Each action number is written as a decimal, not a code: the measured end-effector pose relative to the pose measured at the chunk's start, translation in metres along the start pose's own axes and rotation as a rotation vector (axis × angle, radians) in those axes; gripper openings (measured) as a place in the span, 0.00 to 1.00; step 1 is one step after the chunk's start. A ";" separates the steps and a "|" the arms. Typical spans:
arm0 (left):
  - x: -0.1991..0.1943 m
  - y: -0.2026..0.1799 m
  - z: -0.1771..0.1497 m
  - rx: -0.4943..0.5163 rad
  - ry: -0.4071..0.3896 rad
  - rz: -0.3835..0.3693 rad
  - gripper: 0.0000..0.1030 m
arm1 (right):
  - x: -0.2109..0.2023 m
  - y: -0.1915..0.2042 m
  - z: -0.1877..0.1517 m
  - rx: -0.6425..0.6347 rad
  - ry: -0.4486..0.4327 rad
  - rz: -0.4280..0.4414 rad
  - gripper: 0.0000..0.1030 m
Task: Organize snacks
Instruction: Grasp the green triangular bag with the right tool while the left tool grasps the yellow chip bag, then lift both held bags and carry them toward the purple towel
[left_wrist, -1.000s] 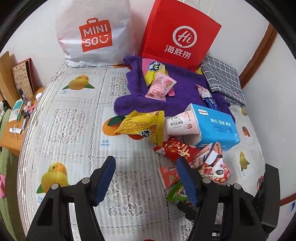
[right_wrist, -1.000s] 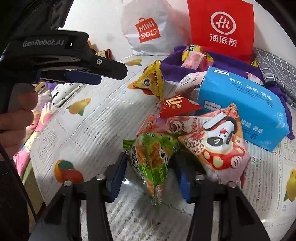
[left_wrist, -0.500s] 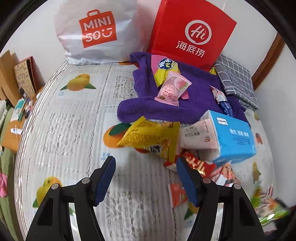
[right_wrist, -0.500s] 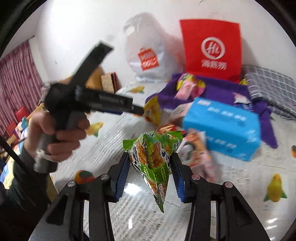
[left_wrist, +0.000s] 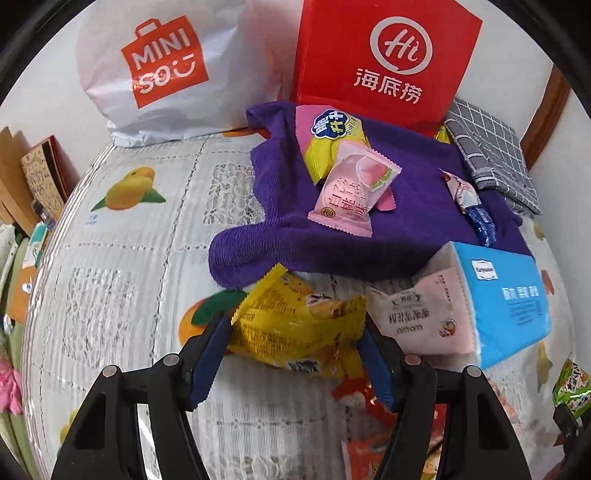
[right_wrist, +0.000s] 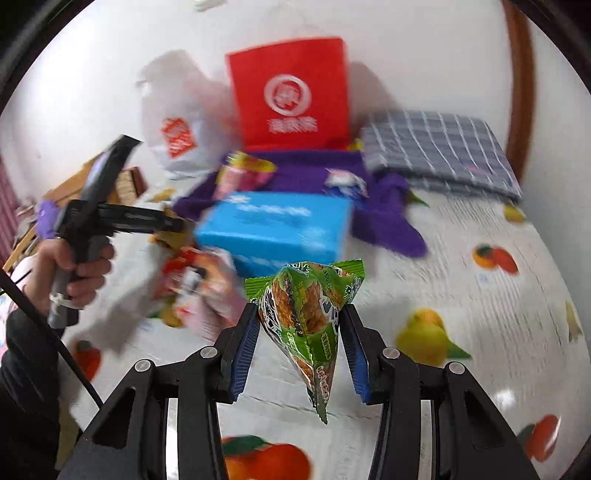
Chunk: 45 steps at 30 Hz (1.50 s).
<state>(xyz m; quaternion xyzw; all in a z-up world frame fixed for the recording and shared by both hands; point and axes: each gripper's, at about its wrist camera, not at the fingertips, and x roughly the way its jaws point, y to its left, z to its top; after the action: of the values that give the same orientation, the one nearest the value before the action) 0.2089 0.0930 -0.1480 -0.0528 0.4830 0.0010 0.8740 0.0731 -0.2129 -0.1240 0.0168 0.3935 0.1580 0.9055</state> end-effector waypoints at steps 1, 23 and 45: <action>0.002 -0.001 0.001 0.007 -0.003 0.007 0.64 | 0.004 -0.005 -0.002 0.014 0.012 -0.008 0.43; -0.033 0.007 -0.034 0.043 -0.036 -0.048 0.57 | 0.045 -0.027 -0.019 0.137 0.089 -0.011 0.52; -0.065 -0.016 -0.111 0.072 0.011 -0.144 0.57 | 0.020 -0.002 -0.039 0.079 0.104 -0.019 0.48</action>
<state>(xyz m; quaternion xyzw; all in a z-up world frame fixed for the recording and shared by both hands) 0.0811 0.0698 -0.1506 -0.0560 0.4826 -0.0797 0.8704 0.0585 -0.2122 -0.1650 0.0404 0.4460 0.1346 0.8839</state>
